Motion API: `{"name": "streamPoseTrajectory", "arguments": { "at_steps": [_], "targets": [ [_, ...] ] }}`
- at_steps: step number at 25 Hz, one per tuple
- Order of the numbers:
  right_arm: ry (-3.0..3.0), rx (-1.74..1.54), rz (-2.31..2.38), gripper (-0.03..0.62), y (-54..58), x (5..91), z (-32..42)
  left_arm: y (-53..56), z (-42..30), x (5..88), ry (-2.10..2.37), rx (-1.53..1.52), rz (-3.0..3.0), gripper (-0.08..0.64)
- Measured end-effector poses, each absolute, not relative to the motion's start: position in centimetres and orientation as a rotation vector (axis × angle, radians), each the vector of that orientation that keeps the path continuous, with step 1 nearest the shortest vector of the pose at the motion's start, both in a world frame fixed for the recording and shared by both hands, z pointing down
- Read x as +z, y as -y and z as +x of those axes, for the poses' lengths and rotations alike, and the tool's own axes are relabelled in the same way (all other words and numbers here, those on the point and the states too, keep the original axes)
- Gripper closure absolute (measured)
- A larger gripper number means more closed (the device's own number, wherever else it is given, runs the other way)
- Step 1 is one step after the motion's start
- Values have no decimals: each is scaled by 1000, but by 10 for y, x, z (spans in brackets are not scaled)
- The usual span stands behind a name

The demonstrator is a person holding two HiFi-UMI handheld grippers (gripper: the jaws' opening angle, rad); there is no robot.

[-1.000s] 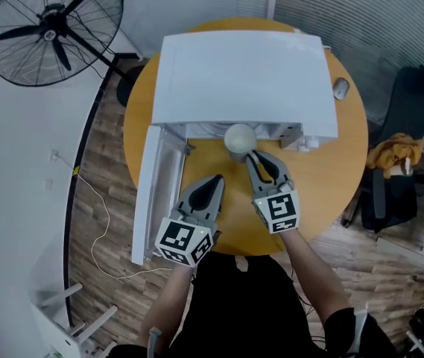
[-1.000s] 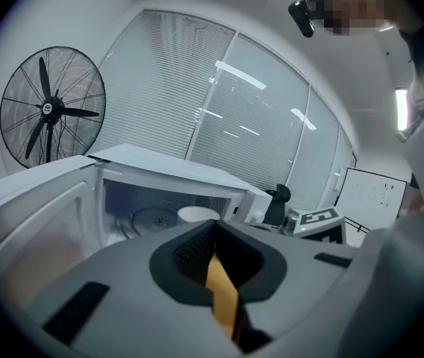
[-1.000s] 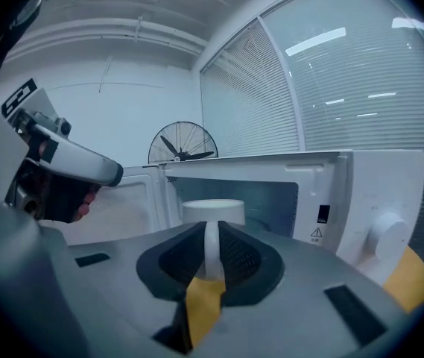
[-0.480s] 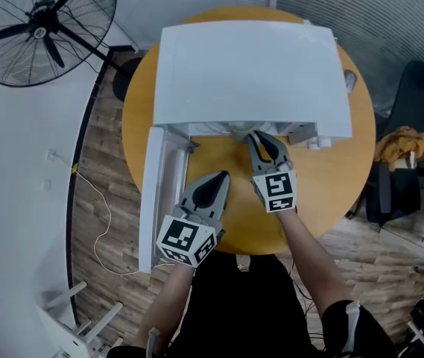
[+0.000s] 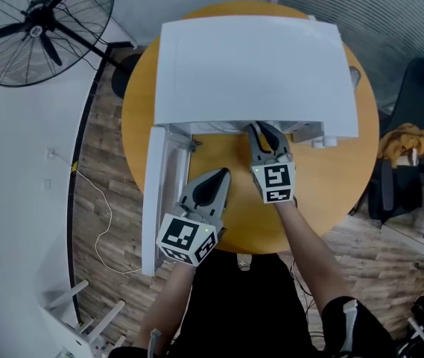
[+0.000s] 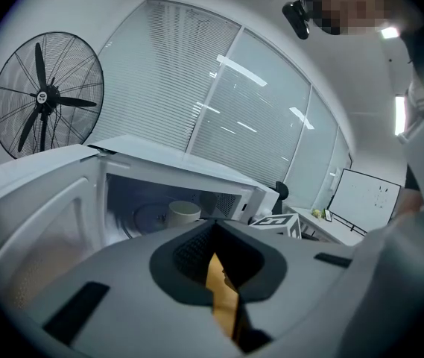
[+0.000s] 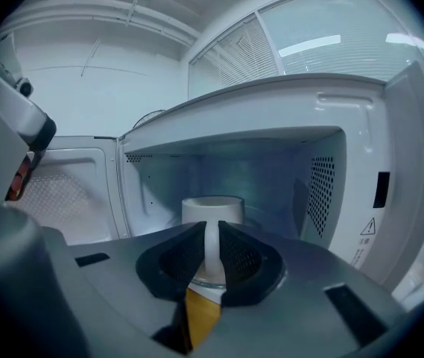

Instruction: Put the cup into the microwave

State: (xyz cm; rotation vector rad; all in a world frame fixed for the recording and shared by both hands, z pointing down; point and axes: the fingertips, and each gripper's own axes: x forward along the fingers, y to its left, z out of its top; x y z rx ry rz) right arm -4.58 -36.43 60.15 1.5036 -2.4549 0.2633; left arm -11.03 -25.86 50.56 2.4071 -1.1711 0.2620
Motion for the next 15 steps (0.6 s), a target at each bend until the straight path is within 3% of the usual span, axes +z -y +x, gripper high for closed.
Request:
{"name": "streamPoseTrajectory", "arguments": {
  "at_steps": [15],
  "targets": [
    [2417,213,1514,531,401,609,-52,262,-124,509,1210,248,2374,565]
  ]
}}
